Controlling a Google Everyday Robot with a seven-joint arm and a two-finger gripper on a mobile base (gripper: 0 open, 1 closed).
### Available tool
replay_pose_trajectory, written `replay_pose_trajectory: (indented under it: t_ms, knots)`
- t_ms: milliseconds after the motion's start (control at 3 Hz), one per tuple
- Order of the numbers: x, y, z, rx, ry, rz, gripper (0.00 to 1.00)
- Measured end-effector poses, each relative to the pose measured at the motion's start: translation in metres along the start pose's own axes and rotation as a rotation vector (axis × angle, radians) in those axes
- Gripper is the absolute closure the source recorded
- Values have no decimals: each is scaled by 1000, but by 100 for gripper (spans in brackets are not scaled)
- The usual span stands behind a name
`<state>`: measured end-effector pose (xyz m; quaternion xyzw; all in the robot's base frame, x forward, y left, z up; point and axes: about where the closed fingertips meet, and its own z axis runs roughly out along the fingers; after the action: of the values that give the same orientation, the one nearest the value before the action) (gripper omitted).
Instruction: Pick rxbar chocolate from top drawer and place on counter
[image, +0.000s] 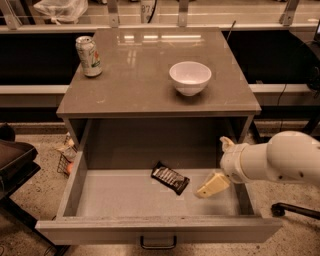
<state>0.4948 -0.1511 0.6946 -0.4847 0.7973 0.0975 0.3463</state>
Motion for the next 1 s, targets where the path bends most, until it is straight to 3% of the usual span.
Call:
replay_pose_trajectory:
  t_ms: [333,667,1000]
  knots:
    - [6,-7,29,44,-34,31,0]
    - [6,-4,35,36,-32,30,0]
    - [2,18,73,-10,-17,21,0]
